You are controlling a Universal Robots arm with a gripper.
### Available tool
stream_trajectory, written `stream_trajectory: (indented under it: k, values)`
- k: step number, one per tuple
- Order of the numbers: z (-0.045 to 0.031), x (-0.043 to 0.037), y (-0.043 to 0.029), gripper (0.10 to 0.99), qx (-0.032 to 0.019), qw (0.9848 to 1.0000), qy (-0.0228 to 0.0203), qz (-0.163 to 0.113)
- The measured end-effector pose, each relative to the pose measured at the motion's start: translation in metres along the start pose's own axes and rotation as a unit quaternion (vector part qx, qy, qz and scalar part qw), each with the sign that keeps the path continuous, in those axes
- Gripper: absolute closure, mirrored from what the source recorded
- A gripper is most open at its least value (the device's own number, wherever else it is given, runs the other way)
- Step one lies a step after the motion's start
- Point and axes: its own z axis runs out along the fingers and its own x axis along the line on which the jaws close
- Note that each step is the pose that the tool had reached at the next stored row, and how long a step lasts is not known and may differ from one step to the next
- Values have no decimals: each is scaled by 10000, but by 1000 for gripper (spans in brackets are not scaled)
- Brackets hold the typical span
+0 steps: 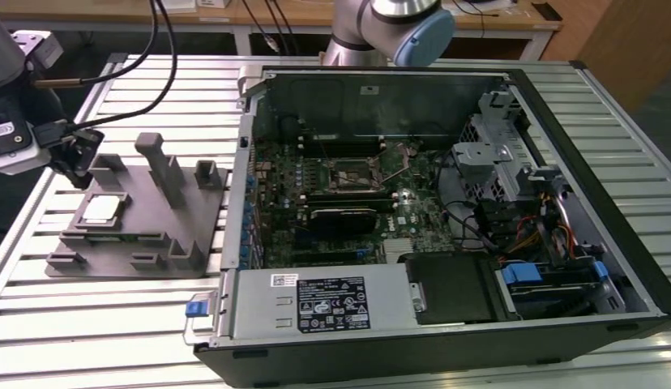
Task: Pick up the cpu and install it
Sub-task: 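Pick up the cpu and move it towards the insertion slot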
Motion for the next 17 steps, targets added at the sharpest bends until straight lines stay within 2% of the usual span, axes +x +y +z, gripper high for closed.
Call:
stream_trajectory:
  k: [3, 4, 8, 10, 17]
  values:
    - [35, 11, -3, 980, 0, 10000, 0, 0]
    - [162, 45, -11, 980, 0, 10000, 1, 0]
    - [235, 47, -9, 980, 0, 10000, 1, 0]
    - [258, 48, -6, 980, 0, 10000, 1, 0]
    - [267, 48, -5, 980, 0, 10000, 0, 0]
